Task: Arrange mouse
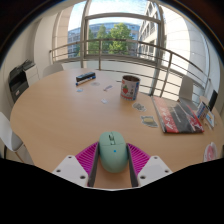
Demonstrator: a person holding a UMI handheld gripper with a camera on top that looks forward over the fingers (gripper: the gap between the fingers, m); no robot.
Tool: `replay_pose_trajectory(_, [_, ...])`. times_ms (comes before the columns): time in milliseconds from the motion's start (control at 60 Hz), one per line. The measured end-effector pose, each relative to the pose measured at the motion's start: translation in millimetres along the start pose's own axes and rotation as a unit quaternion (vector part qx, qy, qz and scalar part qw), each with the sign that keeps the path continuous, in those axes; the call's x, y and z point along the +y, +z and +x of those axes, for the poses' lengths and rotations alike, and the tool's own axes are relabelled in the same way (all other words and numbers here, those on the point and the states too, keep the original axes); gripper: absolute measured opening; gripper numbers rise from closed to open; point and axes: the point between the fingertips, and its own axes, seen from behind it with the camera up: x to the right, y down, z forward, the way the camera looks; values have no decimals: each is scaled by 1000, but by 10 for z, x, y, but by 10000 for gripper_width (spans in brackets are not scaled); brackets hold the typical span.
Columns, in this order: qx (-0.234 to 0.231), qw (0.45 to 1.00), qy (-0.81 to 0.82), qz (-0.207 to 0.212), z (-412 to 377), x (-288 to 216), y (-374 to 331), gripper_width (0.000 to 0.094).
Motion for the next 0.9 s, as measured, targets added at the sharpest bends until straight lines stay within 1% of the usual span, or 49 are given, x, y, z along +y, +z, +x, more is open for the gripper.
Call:
replay_pose_trajectory(83, [1, 1000, 4, -1, -13, 10, -16, 444])
replay_pose_trajectory(150, [-8, 1000, 15, -4, -72, 9, -88, 410])
replay_pose_trajectory(233, [-8, 1000, 10, 21, -93, -143, -337, 400])
replay_pose_trajectory(333, [-12, 997, 12, 74, -111, -553, -850, 400])
replay_pose_trajectory(450, [-19, 986, 34, 162, 69, -1256, -1708, 399])
replay_pose_trajectory(483, [-18, 982, 37, 185, 217, -1416, -1892, 398])
replay_pose_trajectory(567, [-3, 973, 49, 226, 726, -1694, -2413, 397])
replay_pose_trajectory(600, [7, 970, 55, 236, 979, -1787, -2522, 398])
replay_pose_trajectory(633, [21, 968, 60, 242, 1288, -1776, -2596, 397])
replay_pose_trajectory(683, [44, 967, 65, 241, 1787, -1664, -2599, 399])
replay_pose_trajectory(750, [81, 970, 76, 216, 2490, -1286, -2493, 396])
replay_pose_trajectory(833, [114, 976, 100, 158, 3299, -603, -2141, 397])
replay_pose_trajectory(850, [120, 976, 101, 149, 3467, -299, -2024, 397])
replay_pose_trajectory(900, [137, 980, 104, 100, 3769, 53, -1867, 396])
